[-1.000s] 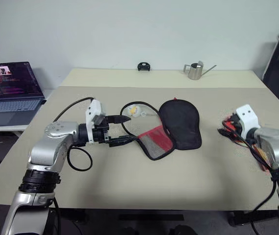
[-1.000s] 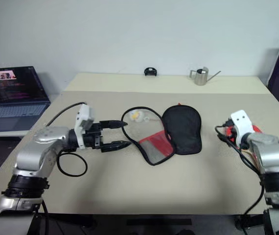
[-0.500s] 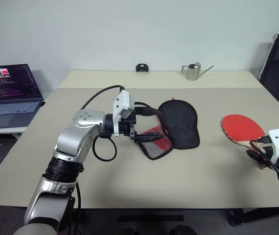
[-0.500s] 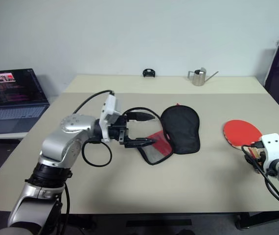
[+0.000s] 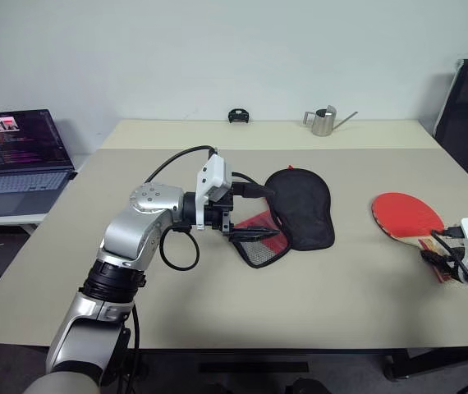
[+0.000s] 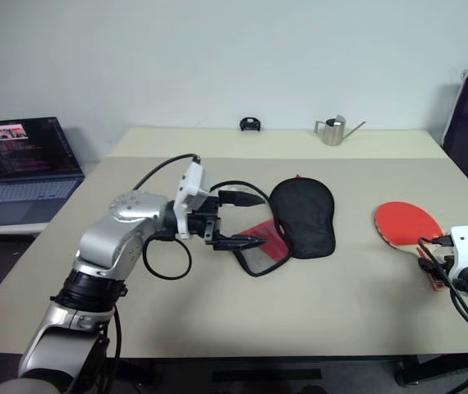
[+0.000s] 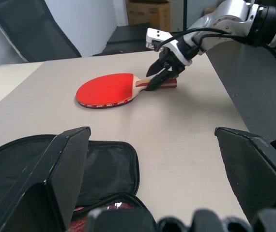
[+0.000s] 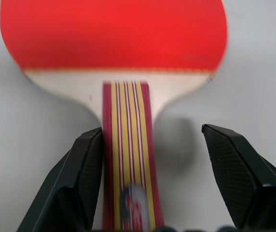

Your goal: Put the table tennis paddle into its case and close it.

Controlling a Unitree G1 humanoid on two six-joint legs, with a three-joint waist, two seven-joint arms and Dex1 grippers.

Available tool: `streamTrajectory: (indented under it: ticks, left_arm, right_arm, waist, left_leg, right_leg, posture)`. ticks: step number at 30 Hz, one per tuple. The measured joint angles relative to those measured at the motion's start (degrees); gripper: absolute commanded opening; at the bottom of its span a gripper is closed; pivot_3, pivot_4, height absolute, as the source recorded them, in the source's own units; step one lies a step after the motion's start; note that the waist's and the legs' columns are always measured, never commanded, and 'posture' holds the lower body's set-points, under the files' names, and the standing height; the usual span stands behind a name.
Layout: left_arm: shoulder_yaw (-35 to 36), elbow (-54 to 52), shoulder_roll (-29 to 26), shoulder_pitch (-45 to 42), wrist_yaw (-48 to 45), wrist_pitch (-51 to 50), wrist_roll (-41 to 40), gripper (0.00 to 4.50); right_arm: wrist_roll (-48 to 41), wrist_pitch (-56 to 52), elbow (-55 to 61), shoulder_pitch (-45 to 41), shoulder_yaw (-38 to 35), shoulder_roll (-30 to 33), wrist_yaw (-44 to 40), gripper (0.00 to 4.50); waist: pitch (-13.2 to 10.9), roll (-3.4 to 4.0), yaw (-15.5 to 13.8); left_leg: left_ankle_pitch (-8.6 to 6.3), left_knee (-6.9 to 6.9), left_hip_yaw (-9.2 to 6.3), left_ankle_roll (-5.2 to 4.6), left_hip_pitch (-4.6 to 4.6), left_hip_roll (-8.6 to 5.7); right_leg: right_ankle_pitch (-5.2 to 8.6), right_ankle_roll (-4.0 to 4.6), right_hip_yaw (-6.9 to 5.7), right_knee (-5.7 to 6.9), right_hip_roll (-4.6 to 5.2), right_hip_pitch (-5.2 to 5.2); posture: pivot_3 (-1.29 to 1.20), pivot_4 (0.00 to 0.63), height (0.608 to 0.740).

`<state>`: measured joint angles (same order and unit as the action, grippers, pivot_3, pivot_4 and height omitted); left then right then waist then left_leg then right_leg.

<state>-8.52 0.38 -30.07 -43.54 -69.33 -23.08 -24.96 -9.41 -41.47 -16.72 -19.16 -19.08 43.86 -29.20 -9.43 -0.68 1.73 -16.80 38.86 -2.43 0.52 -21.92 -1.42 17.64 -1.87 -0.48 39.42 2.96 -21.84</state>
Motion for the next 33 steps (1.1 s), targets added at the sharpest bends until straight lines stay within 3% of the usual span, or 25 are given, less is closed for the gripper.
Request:
streamTrajectory:
  ticks: [10,18,27,33]
  left_arm:
    - [0.1,-0.3,-1.1,0.4,0.1,-0.2,0.0,4.50]
    - [0.4,-0.2,-1.4,0.5,0.1,-0.2,0.0,4.50]
    - [1.8,0.5,-2.6,0.5,1.2,-0.1,0.6,4.50]
    - [5.8,2.7,-6.7,3.4,2.5,1.2,1.0,4.50]
  right_arm:
    - [1.5,4.0,-4.8,-2.3,2.8,1.0,-1.5,3.37]
    - [1.0,1.6,-6.2,-4.4,4.0,0.9,-3.3,1.10]
    - [1.3,1.2,-7.5,-5.7,4.7,0.6,-2.7,1.10]
    - [0.1,-6.9,2.1,-5.2,3.1,-2.9,3.1,1.10]
  waist:
    - [0.0,-0.02,0.1]
    - [0.0,-0.04,0.1]
    - [0.1,-0.24,0.2]
    - [0.0,-0.10,0.3]
  left_leg:
    - [0.00,0.02,0.00,0.00,0.23,0.00]
    - [-0.01,0.02,-0.09,-0.01,0.40,0.00]
    - [-0.01,0.02,-0.08,-0.02,0.40,0.01]
    - [-0.01,-0.03,-0.10,-0.02,0.20,0.03]
  right_leg:
    - [0.00,-0.01,0.02,-0.01,0.00,0.24]
    - [-0.07,-0.09,-0.05,-0.24,0.00,0.54]
    - [-0.18,-0.11,-0.02,-0.34,0.00,0.55]
    - [-0.19,-0.10,0.00,-0.30,-0.01,0.27]
  posture:
    - [0.00,0.150,0.740]
    - [0.00,0.150,0.740]
    - [0.00,0.150,0.740]
    - [0.00,0.150,0.740]
